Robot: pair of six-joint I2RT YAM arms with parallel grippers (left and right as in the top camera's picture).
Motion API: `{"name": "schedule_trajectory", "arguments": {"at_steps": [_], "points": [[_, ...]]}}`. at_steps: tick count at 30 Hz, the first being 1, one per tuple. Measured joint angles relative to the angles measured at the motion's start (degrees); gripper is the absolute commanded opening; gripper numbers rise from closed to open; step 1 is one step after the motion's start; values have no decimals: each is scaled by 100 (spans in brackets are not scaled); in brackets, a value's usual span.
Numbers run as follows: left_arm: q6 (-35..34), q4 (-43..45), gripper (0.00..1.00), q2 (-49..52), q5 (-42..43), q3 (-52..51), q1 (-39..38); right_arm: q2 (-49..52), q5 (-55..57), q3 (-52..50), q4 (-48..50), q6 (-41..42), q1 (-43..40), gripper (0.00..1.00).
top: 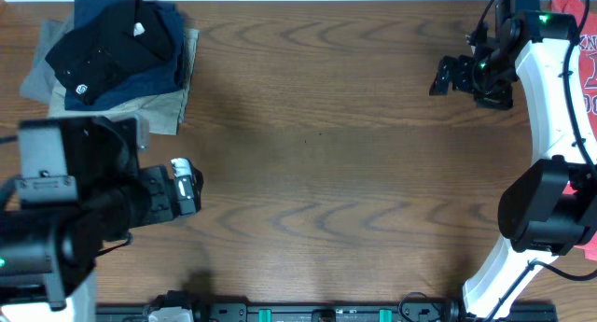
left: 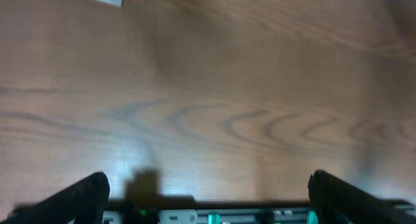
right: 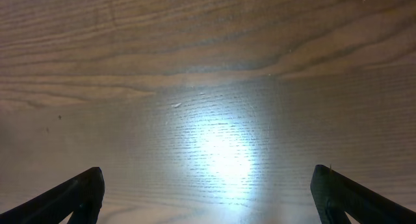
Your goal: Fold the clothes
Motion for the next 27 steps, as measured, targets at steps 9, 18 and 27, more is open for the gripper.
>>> {"name": "schedule_trajectory", "arguments": {"at_steps": [9, 18, 27], "points": [[566, 3849, 98, -2022, 415, -3296, 0, 0, 2, 15, -2, 0, 0, 99], [675, 6175, 98, -3845, 522, -5770, 0, 0, 2, 20, -4, 0, 0, 99], [680, 7495, 98, -4533, 514, -6758, 0, 0, 2, 20, -4, 0, 0, 99]]}}
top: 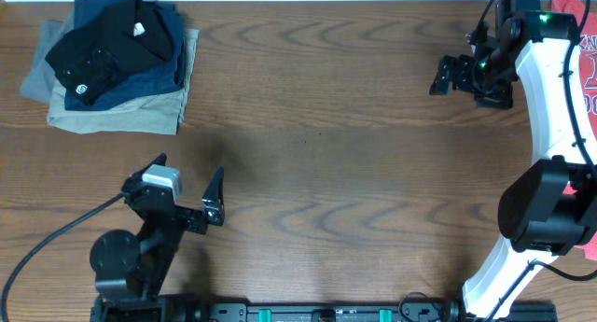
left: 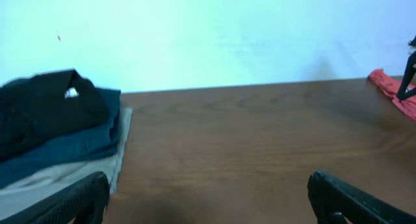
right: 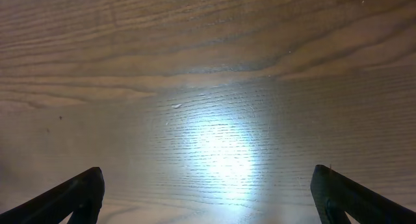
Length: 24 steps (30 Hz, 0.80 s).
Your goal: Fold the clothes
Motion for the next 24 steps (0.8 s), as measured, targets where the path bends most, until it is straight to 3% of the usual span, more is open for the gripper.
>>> {"name": "schedule_trajectory", "arguments": {"at_steps": [14, 24], "points": [[-4, 887, 98, -756, -146, -1276, 0, 0, 0, 0, -2, 0, 0, 99], [-282, 1049, 98, -968, -975, -1453, -26, 0, 0, 0, 0, 0, 0, 99]]}}
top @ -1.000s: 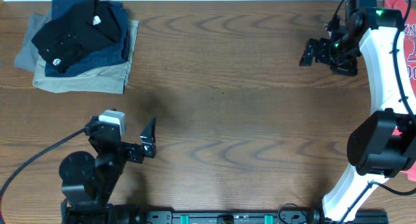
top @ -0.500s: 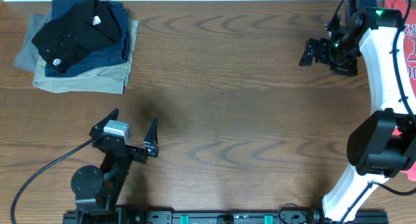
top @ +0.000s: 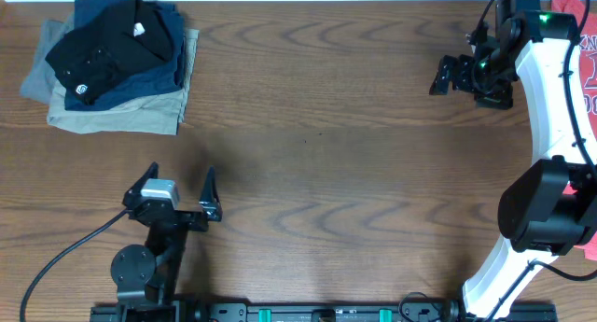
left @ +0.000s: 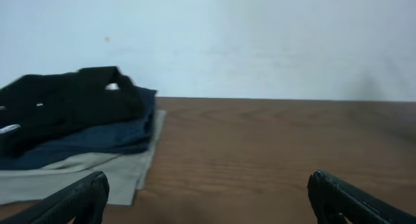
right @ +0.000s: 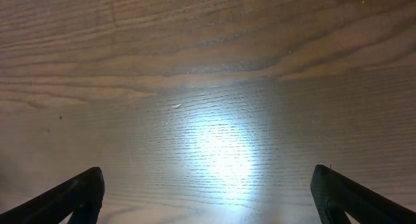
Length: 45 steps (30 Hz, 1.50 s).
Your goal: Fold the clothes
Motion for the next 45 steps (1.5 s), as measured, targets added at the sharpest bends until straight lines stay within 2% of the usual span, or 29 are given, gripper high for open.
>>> {"name": "schedule_trajectory", "arguments": {"at_steps": [10, 17, 29, 45], "points": [[-26, 247, 98, -232, -623, -236, 0, 0, 0, 0, 0, 0, 0, 99], [-26, 647, 98, -507, -660, -828, 0, 0, 0, 0, 0, 0, 0, 99], [-17, 837, 98, -688, -660, -1119, 0, 0, 0, 0, -2, 0, 0, 99], [92, 319, 98, -691, -798, -1222, -11, 0, 0, 0, 0, 0, 0, 99]]}}
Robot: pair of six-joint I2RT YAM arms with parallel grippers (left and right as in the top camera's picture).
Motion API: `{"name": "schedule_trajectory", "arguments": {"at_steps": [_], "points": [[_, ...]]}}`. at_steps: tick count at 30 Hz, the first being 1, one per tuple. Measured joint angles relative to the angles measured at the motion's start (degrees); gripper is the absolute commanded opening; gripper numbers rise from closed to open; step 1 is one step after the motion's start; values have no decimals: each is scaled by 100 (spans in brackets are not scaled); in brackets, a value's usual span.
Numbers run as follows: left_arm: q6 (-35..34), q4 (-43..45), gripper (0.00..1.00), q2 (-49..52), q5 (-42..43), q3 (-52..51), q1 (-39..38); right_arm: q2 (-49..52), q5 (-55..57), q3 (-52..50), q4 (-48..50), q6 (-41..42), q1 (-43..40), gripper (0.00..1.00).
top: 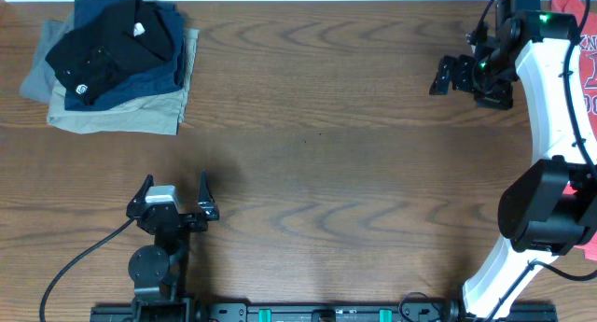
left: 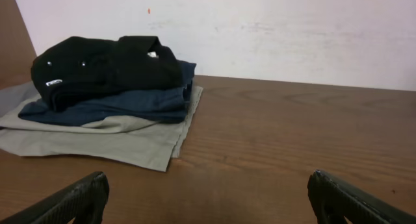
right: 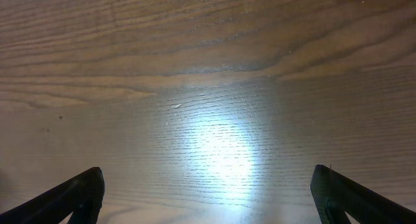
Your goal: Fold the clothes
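A stack of folded clothes [top: 112,65] lies at the table's far left: a black shirt [left: 107,68] on top, a navy garment [left: 130,104] under it, khaki pieces [left: 117,136] at the bottom. A red garment [top: 583,51] shows at the far right edge, partly out of view. My left gripper [top: 173,199] sits low near the front edge, open and empty, facing the stack. My right gripper [top: 454,77] hovers open over bare wood at the far right, left of the red garment.
The wooden table [top: 326,173] spans the view. A black cable [top: 84,257] runs from the left arm's base toward the front left. The right arm's white body [top: 550,126] stands along the right side. A pale wall [left: 260,29] backs the table.
My left gripper has drawn back slightly toward the front edge and now faces the clothes stack more squarely. The right gripper has not moved.
My left arm first hung high over the left side of the table, its camera looking down at bare wood. It then sat low near the front edge, looking across the table, and has turned toward the stack. The right gripper stayed open and still throughout.
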Motion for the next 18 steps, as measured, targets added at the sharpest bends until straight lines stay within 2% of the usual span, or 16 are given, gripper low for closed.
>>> {"name": "schedule_trajectory", "arguments": {"at_steps": [18], "points": [[15, -50, 98, 37, -31, 17, 0, 0, 0, 0, 0, 0, 0, 99]]}}
